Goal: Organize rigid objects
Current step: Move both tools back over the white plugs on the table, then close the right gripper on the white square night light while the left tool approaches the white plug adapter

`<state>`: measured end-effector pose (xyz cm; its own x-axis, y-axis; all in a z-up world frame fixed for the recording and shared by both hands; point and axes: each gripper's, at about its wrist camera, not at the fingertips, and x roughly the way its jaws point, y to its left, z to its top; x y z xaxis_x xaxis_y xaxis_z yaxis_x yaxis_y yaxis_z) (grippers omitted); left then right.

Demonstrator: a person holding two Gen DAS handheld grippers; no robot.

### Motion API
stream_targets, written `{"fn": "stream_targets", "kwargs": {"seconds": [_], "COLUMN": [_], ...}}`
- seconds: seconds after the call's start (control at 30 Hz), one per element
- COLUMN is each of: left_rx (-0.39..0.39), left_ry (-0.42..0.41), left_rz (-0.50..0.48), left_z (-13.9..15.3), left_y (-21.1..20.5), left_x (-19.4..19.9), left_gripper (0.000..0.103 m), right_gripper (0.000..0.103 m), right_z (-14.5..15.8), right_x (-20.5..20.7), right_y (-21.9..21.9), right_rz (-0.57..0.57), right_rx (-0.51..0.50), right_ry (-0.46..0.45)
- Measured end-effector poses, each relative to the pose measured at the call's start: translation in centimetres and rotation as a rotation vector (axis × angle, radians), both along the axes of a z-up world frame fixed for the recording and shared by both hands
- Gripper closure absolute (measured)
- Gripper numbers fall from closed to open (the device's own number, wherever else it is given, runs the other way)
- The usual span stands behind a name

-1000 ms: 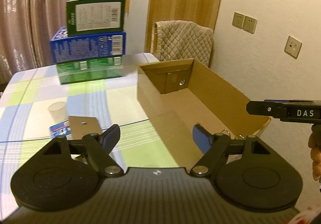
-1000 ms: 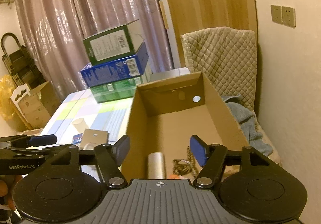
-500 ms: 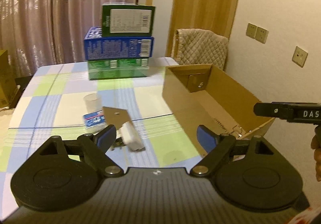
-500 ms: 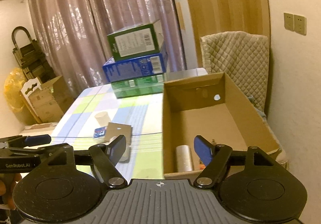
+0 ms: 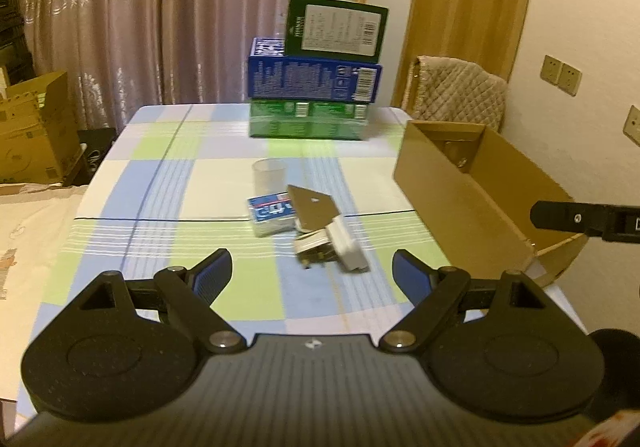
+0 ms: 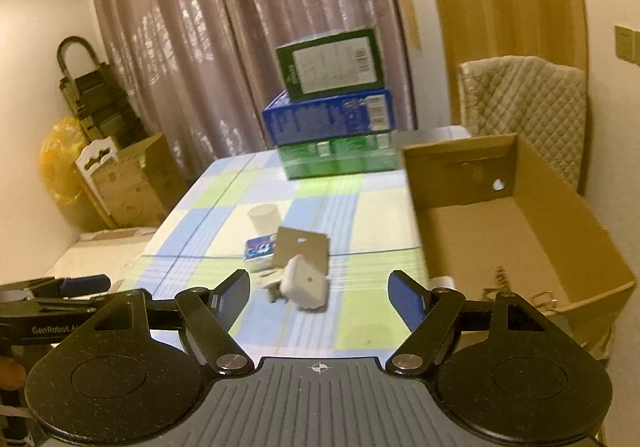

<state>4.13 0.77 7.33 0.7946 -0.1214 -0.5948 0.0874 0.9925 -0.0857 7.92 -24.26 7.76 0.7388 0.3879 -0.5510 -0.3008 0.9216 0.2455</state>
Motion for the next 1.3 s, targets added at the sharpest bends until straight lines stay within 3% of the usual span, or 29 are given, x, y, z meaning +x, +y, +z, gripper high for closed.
{"fn": "stream_targets", "kwargs": {"seconds": [0.6,0.97,1.3], "left_rx": [-0.005,-0.007,0.02], "left_ry": [0.036,0.077,0.093], "left_rz": [0.039,0.024,-0.026], "left_z": [-2.1,-6.0,-9.3], "left_y": [2.9,2.9,3.6], "left_x": [3.4,8.2,13.8], "left_gripper": [0.018,0.018,0.018], "right_gripper": [0.03,0.03,0.03], "right_z": [-4.0,-8.2,-13.0], "right_x": [3.4,8.4,13.7], "right_y": [4.7,5.9,6.6], "right_rz": [0.073,0.087,0.075], "right_rx": [-0.025,-0.017,0.05], "right_ry": [0.058,0.115,0.207]}}
